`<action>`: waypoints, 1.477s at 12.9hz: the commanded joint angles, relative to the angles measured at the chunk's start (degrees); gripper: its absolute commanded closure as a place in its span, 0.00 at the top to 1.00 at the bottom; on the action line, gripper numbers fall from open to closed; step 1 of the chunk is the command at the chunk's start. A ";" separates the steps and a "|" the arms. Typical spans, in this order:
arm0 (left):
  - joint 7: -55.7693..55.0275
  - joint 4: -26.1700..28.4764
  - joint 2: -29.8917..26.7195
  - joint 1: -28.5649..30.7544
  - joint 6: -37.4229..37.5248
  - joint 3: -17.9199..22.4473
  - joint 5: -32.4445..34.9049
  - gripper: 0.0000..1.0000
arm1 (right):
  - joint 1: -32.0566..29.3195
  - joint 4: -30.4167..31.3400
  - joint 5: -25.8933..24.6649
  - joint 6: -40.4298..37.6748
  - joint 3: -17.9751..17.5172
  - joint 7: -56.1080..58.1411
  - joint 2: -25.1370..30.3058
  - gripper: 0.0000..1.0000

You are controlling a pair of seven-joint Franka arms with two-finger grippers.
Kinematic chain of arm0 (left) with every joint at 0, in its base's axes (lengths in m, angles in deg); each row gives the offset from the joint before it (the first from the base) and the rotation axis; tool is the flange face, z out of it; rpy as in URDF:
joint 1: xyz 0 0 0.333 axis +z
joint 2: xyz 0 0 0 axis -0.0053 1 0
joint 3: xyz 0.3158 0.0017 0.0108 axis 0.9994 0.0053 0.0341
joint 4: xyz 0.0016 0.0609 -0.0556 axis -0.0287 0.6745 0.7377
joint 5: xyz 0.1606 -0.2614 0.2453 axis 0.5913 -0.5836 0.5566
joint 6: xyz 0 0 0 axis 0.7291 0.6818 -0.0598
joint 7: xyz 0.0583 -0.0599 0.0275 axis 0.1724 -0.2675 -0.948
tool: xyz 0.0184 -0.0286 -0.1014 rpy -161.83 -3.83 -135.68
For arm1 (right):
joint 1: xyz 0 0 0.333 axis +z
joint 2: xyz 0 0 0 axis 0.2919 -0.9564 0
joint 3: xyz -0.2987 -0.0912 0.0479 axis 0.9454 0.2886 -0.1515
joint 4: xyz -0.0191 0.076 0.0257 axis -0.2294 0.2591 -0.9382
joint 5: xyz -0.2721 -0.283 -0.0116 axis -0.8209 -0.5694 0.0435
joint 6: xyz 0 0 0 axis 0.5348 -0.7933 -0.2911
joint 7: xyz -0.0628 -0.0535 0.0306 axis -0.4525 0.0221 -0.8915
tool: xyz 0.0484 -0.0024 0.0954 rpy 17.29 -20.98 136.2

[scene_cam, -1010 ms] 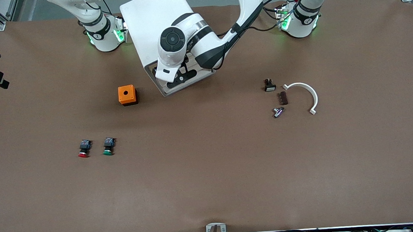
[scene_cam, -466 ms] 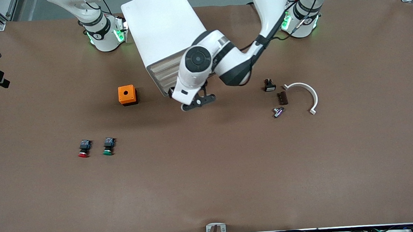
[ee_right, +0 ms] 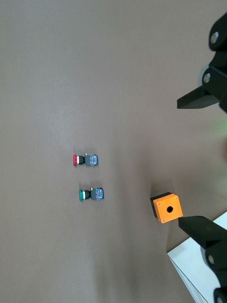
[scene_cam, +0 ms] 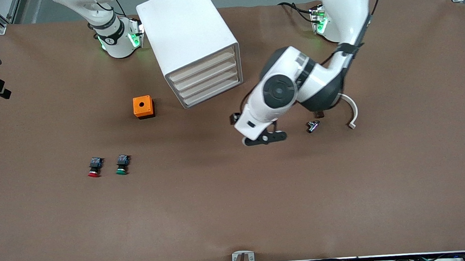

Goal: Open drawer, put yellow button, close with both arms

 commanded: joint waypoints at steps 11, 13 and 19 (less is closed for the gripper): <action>41.43 12.94 -18.03 24.10 6.52 -0.65 10.59 1.00 | 0.13 -0.38 -0.23 -0.57 -0.07 -0.50 0.24 1.00; 43.14 12.59 -20.49 23.68 9.50 2.05 12.79 1.00 | 0.13 -0.38 -0.23 -0.65 -0.07 -0.50 0.24 1.00; 41.74 9.97 -26.66 20.24 18.21 9.64 12.01 1.00 | 0.13 -0.47 -0.23 -0.57 -0.07 -0.50 0.24 1.00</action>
